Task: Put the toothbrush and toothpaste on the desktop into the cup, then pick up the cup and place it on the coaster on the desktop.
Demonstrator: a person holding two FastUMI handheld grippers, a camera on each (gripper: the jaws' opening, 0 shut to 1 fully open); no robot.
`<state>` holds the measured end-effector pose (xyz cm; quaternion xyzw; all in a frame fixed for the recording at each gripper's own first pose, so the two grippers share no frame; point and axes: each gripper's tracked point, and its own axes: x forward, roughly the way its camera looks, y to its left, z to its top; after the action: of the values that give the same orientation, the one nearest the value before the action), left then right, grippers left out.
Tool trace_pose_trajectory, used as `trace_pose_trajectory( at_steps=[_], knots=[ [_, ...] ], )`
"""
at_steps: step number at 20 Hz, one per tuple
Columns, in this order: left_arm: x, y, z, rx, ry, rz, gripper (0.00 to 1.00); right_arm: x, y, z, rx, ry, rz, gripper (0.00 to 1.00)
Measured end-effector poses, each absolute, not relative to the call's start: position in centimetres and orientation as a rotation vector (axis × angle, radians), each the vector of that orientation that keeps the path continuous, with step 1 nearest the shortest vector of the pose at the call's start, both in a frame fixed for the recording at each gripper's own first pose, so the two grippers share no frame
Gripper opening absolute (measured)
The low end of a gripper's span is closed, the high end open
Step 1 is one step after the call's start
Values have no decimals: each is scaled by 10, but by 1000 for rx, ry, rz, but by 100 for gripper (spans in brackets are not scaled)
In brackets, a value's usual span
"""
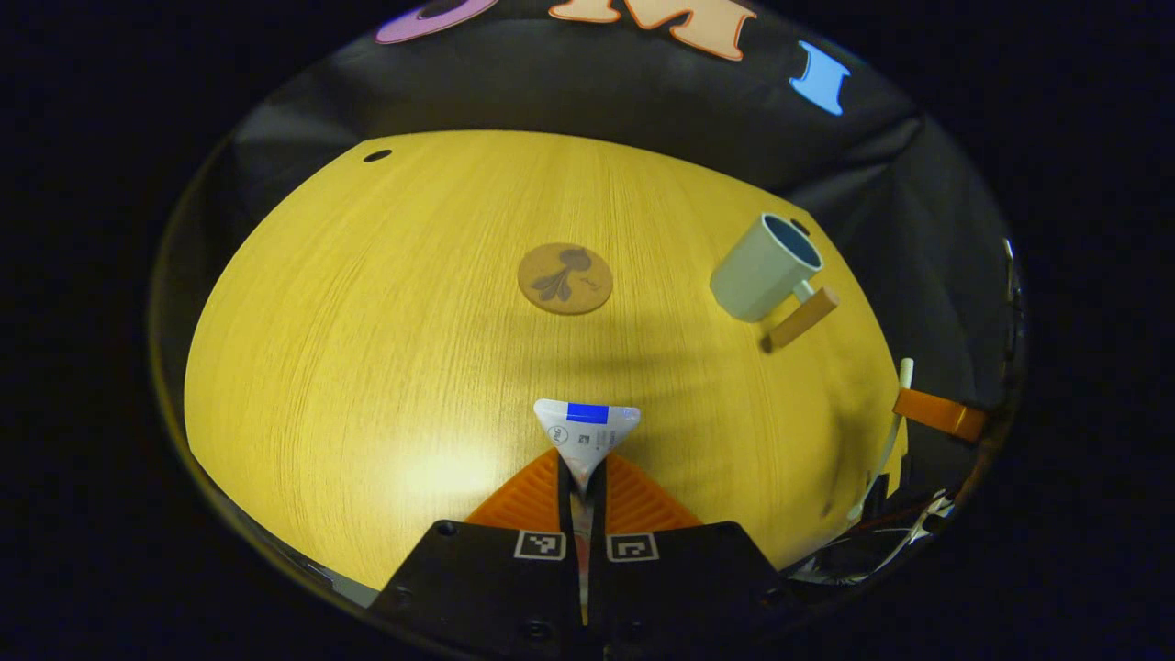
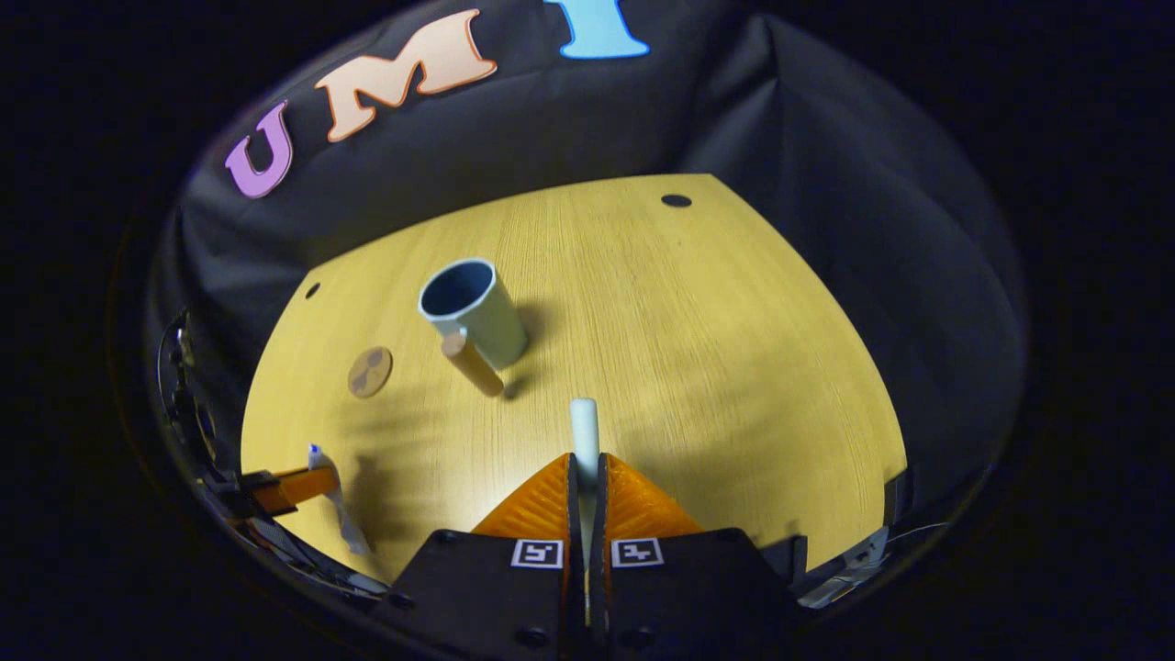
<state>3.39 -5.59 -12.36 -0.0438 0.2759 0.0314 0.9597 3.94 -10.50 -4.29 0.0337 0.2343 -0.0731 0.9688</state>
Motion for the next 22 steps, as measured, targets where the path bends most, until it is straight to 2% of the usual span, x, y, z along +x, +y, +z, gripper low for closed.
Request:
trace_pose_trajectory(
  at_steps=[9, 17, 22],
  knots=[
    [17, -34, -47, -127, 270, 63, 1, 91, -69, 70, 60, 120, -17, 5],
    [-14, -12, -10, -107, 159, 108, 1, 137, -3, 150, -13, -116, 128, 5],
    [-25, -1, -2, -99, 117, 135, 1, 165, 15, 154, -34, -190, 158, 4]
  ],
)
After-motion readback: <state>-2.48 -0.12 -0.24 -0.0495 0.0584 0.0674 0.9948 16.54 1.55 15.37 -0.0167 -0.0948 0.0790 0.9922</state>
